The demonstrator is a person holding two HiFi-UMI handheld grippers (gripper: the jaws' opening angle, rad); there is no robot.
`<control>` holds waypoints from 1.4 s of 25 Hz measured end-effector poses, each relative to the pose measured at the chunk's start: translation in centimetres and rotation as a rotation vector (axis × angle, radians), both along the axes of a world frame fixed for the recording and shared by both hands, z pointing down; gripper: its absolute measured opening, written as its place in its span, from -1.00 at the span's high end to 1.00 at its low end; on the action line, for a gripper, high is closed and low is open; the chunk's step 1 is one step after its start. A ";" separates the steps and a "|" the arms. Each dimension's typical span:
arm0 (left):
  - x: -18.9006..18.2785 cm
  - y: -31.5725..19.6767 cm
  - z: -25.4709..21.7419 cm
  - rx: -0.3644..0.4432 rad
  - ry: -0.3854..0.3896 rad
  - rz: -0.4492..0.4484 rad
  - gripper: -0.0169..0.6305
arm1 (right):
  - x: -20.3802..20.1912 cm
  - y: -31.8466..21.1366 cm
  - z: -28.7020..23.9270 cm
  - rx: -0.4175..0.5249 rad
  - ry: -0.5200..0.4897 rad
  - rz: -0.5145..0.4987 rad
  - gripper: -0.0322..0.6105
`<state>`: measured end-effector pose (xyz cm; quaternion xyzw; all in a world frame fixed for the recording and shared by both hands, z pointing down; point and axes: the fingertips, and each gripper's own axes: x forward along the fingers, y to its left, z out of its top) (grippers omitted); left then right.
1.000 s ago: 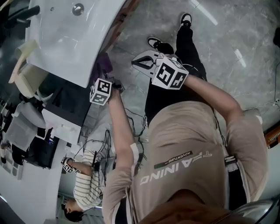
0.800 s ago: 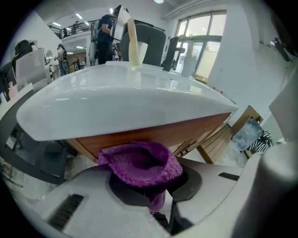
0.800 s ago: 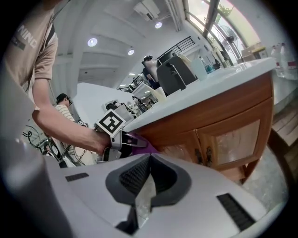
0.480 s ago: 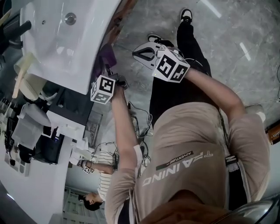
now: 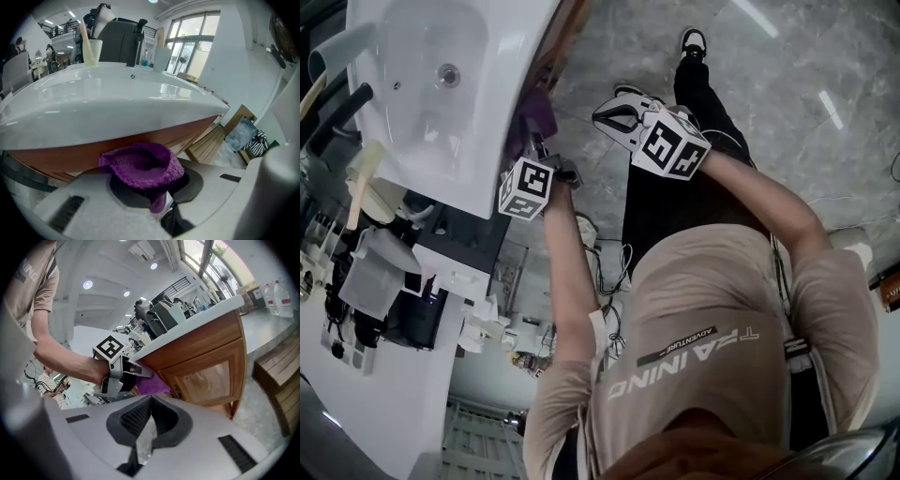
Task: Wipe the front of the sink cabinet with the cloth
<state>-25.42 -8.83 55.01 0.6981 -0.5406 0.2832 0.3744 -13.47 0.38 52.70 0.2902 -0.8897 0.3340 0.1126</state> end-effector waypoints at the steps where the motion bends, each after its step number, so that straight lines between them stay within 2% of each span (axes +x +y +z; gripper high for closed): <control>1: 0.6 -0.2 0.3 -0.002 0.000 -0.001 0.80 | 0.8 -0.3 0.2 0.002 0.000 0.008 0.86; 8: 5.7 -1.2 0.7 -0.011 0.008 0.003 0.80 | 6.2 -1.6 0.4 -0.006 0.013 0.049 0.86; 13: 10.6 -2.6 0.9 -0.014 0.018 0.041 0.80 | 9.5 -3.4 0.2 0.001 0.008 0.053 0.86; 19: 15.9 -4.4 1.1 0.015 0.034 0.072 0.80 | 13.5 -5.0 0.9 -0.010 0.009 0.058 0.86; 26: 21.9 -6.1 1.4 0.028 0.083 0.128 0.80 | 17.0 -5.8 2.4 -0.057 0.011 0.058 0.86; 35: 29.2 -8.3 1.0 0.097 0.164 0.229 0.80 | 20.0 -6.9 3.3 -0.072 0.023 0.089 0.86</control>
